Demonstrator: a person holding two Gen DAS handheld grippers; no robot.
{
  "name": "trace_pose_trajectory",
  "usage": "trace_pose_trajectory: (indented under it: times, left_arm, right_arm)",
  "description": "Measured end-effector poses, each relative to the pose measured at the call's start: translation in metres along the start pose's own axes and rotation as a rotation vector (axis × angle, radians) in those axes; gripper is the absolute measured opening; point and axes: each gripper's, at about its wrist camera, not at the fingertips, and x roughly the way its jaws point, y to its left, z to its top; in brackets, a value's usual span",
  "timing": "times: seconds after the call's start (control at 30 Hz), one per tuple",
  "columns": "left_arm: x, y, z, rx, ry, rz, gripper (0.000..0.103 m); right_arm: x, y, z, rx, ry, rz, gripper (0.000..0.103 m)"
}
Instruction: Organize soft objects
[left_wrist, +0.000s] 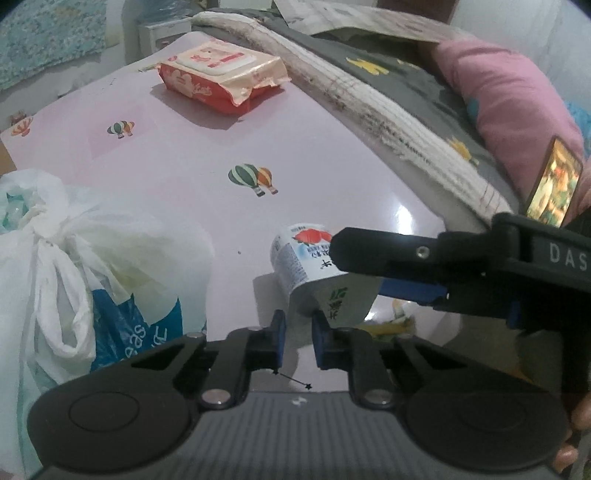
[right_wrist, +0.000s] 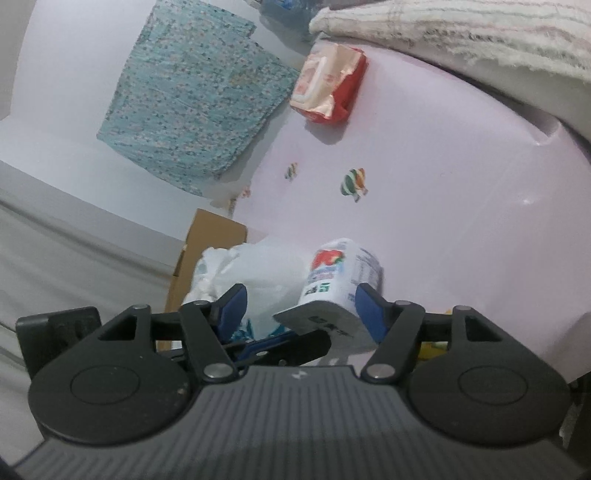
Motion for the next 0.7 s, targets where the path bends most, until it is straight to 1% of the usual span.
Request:
trace_pose_trajectory:
  times: [0.13,0.27,0.53,0.7]
  left_arm:
    - [-0.006,0.003,0.004,-0.029,-0.015,-0.011,0.016]
    - [-0.012,0.008,0.012,-0.069,-0.032,-0.024,0.016]
    - [-0.012,0.009,0.029,-0.096,-0.061,-0.024,0.016]
    - [-0.009,0.012,0.037,-0.118,-0.064,-0.026,0.016]
  right_arm:
    - [-0.004,0.001,0.004,0.028,-0.009,0.007,0.069]
    - [-0.004,0.003,0.008,0.067,-0.01,-0.004,0.07]
    - [-0.003,0.0,0.023,0.163,-0.022,-0.003,0.072]
    - [-0.001,-0.006,0.03,0.234,-0.026,0.019,0.073]
